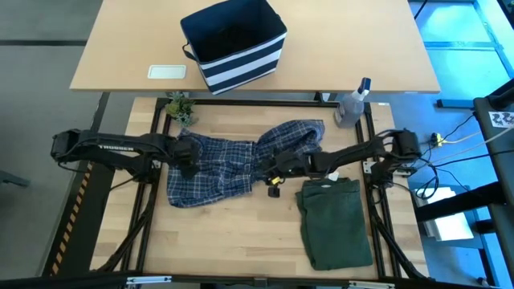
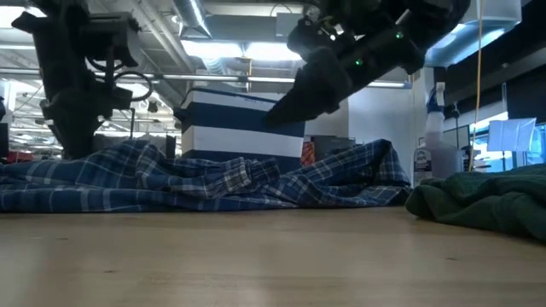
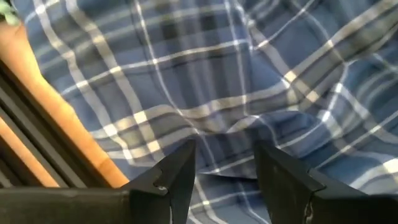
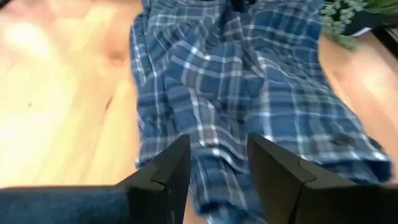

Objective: Fold Laundry from Bin
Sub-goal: Fold the blue checkered pants

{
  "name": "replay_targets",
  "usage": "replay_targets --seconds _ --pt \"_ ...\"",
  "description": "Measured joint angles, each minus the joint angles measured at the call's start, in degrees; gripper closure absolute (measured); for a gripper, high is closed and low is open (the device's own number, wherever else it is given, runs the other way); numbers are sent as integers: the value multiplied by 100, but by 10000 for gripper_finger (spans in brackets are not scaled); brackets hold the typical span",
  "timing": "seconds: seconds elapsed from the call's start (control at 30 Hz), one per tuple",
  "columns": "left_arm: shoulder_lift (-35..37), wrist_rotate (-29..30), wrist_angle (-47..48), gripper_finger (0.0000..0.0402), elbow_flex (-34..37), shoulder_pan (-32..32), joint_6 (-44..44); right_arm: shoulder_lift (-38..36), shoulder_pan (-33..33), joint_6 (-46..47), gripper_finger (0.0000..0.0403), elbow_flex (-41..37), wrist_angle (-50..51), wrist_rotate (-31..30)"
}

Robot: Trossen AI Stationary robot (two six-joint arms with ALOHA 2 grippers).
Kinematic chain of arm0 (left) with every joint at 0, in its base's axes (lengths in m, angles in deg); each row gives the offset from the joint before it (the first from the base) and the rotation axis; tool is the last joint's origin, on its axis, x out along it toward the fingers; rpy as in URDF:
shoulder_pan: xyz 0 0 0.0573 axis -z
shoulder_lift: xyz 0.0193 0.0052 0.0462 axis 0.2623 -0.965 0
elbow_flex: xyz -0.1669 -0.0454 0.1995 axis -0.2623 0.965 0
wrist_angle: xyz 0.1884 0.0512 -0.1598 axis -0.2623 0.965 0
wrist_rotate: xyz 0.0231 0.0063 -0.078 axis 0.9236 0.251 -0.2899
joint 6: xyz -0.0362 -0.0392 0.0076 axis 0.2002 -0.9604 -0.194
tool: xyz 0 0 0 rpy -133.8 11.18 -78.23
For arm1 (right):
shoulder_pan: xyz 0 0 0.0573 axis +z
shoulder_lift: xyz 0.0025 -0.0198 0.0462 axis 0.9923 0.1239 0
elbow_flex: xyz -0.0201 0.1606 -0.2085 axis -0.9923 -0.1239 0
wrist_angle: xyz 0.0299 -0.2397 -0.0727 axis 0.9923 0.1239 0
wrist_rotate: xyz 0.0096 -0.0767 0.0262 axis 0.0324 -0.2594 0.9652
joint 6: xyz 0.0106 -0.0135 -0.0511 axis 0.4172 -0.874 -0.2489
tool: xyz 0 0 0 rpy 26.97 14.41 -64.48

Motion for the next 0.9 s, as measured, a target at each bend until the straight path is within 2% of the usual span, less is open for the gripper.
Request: replay_targets --seconds 0.2,0.47,0.7,0.9 --pt "102 410 -30 244 -116 -149 -288 312 -2 -14 246 337 -108 131" --pt "75 326 -181 244 -163 -692 -670 444 24 -184 246 662 -144 280" --pt "-249 -513 -447 244 -163 -803 -504 695 248 -479 246 918 69 380" --pt "-642 -728 -442 244 -163 -593 -557 1128 257 -296 257 1084 455 338"
